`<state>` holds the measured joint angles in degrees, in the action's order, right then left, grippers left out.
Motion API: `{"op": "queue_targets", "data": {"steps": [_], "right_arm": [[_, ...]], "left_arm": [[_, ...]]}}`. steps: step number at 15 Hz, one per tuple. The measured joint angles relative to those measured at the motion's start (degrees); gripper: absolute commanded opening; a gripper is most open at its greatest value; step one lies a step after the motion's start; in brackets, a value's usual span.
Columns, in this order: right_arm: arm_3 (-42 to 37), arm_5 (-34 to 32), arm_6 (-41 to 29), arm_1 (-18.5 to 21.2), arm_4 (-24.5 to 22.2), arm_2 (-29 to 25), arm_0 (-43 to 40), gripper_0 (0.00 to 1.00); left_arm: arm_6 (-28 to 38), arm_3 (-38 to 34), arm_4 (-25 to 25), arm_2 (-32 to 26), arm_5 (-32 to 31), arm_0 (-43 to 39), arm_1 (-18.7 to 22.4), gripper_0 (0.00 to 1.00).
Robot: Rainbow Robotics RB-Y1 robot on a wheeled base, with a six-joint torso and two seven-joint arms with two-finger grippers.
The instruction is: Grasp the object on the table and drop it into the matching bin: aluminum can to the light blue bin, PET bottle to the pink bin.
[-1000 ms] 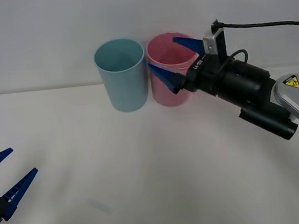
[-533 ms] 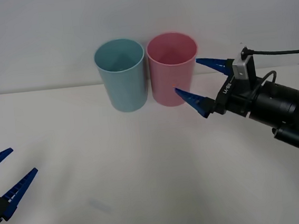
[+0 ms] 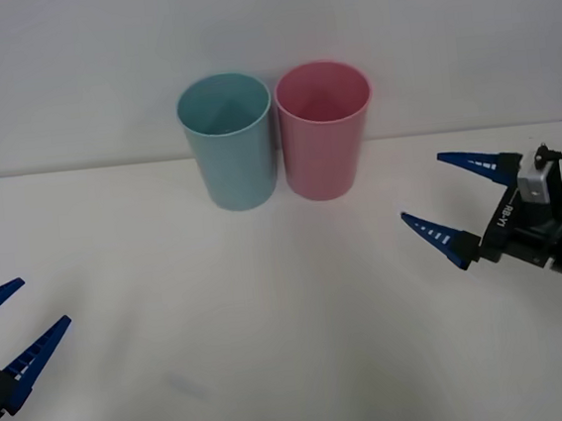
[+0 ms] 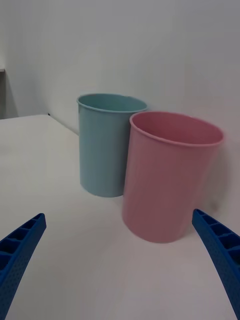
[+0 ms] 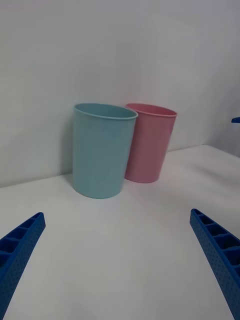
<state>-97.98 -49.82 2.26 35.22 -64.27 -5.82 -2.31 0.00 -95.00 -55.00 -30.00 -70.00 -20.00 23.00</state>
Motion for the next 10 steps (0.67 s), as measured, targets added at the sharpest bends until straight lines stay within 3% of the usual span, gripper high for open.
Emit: {"op": "queue_targets", "data": {"steps": [10], "right_arm": [[0.0, -6.3, -1.9, -3.4, -0.5, -13.3, -9.5, 1.0]], "left_arm": [[0.0, 0.0, 0.0, 0.0, 0.0, 0.0, 0.0, 1.0]]}}
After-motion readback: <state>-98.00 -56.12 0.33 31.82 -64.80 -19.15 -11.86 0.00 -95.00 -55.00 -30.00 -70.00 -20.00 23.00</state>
